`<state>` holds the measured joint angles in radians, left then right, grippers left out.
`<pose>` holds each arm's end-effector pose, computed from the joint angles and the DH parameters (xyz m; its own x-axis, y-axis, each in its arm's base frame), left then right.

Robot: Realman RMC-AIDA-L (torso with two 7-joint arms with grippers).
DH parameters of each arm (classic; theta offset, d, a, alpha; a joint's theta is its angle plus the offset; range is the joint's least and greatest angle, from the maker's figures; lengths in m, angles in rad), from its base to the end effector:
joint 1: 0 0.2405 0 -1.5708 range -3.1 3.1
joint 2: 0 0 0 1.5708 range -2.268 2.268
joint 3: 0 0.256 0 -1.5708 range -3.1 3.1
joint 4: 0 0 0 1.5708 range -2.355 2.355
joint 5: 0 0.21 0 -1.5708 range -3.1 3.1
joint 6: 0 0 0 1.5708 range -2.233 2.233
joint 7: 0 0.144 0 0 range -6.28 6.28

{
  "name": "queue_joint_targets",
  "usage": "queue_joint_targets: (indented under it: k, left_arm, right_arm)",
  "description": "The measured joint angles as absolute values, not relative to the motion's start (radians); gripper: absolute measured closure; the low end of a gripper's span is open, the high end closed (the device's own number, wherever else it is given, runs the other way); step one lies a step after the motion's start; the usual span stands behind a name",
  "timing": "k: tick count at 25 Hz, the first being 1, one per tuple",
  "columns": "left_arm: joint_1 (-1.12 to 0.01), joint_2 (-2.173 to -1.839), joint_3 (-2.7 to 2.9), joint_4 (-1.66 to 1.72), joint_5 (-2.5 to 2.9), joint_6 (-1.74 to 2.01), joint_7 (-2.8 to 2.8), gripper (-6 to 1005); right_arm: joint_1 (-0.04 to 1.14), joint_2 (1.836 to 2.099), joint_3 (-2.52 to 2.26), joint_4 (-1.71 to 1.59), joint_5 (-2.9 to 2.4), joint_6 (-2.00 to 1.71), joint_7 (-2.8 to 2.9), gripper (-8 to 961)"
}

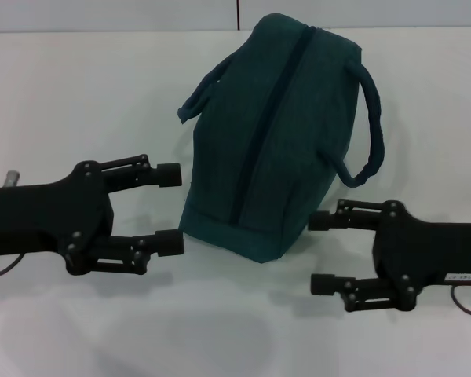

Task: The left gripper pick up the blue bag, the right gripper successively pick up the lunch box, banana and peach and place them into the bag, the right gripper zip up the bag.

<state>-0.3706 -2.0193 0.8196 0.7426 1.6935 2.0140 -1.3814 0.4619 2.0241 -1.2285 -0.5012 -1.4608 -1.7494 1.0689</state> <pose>-0.2467 0.2598 0.0469 0.6794 0.2440 0.6920 0.2407 -0.9650 0.1039 0.2276 0.2737 -0.0276 0.7258 -0.1269 -0.6761 -0.1198 -0.9911 0.0574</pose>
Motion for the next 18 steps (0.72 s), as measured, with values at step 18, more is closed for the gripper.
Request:
queue_joint_targets:
  k: [18]
  left_arm:
    - [-0.343, -2.019, 0.827, 0.742, 1.697, 2.017, -1.382, 121]
  right_arm:
    - [0.470, 2.028, -1.244, -0.492, -1.426, -1.711, 1.066, 200]
